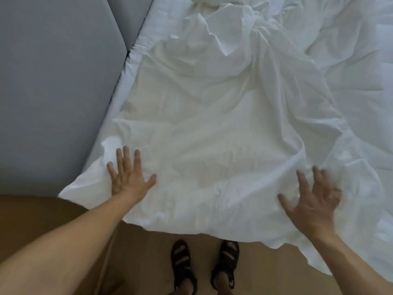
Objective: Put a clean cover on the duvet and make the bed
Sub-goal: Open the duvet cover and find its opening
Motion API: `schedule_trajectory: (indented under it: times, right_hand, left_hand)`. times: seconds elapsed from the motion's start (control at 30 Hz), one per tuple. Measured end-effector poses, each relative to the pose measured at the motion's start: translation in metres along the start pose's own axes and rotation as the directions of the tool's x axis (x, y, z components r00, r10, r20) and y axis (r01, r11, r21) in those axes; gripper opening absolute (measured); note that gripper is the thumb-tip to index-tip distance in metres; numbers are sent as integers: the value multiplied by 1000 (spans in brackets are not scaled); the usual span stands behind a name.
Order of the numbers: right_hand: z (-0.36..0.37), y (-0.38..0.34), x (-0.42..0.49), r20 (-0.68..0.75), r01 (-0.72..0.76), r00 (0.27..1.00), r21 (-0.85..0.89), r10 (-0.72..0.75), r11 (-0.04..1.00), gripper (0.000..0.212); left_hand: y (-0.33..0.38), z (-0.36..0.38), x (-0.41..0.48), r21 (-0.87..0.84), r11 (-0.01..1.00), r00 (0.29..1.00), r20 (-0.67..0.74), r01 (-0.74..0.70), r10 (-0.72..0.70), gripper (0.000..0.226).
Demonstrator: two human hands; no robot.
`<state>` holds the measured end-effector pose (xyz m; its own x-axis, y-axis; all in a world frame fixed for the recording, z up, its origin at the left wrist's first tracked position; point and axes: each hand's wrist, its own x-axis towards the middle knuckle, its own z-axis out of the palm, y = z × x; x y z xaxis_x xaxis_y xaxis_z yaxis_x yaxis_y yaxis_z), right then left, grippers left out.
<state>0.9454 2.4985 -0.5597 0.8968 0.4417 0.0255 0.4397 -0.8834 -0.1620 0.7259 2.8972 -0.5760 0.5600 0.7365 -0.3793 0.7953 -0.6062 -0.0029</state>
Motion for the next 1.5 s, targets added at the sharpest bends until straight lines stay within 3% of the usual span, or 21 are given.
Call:
schedule_trajectory:
  times: [0.1,0.17,0.23,0.3,0.37,0.47,0.6,0.7,0.77,0.8,0.9,0.97,1.03,1.13,1.23,1.33,1.37,1.43,1.47,1.5]
  right_hand:
    - [21,-26,-24,163,361,924,-82,-344,929,88]
    - [32,-28,-31,255,513,844,-124,-472,850,87]
    - [37,-22,-27,239,585,799,-98,-552,805,68]
    - [36,-5,-17,89,618,786,-65,-612,784,31]
    - [24,27,-4,58,582,813,-45,-580,812,31]
    - [6,64,-9,127,431,899,-87,-419,898,39]
    - [3,53,-29,100,426,901,-32,-421,904,36]
    - [-13,65,-33,14,333,943,-8,-333,943,57]
    - [-26,84,-38,-41,5,999,67,-2,998,68]
    - [-30,94,-43,-1,-200,979,135,202,970,74]
    - [-39,108,-62,162,-593,796,408,584,694,89]
    - [-39,105,-74,321,-667,687,635,652,390,70]
    - [-33,100,-80,476,-661,690,722,546,205,53]
    - [-21,102,-70,536,-618,734,783,418,80,51]
    - [-19,107,-59,428,-474,825,880,369,40,52]
    - [-21,98,-61,421,-449,858,893,295,30,50]
    - [-21,95,-61,446,-451,859,892,253,-39,52]
    - [-23,92,-57,532,-448,837,802,131,-396,56]
    - [-28,92,-54,619,-497,785,637,8,-590,62]
    - [-31,93,-51,694,-559,714,485,-93,-672,66]
  left_hand:
    - [16,41,-37,12,902,901,-43,-432,432,94]
    - [25,63,-62,105,769,776,82,-630,625,100]
    - [26,86,-79,204,658,688,170,-725,706,114]
    - [24,98,-85,254,660,706,212,-707,676,126]
    - [24,99,-83,281,702,754,178,-655,632,128]
    - [28,91,-81,354,723,805,233,-593,546,123]
    - [43,91,-91,287,810,859,185,-512,478,129]
    - [86,94,-113,249,730,768,131,-637,626,134]
    - [128,99,-129,232,642,675,102,-731,731,134]
    - [152,103,-137,213,606,632,74,-766,772,133]
    - [225,114,-155,183,545,559,29,-818,829,132]
    - [269,111,-161,263,541,572,57,-799,818,127]
    - [302,112,-157,368,573,646,111,-732,755,110]
    - [320,95,-138,483,584,697,81,-653,713,86]
    - [322,76,-118,448,516,610,85,-730,788,56]
    - [318,56,-113,260,503,535,67,-824,842,51]
    - [315,45,-116,172,496,513,69,-851,856,47]
    - [308,25,-122,19,479,480,35,-878,877,38]
    - [305,14,-126,-16,454,454,4,-891,891,38]
    - [304,4,-130,-33,422,423,-28,-906,906,39]
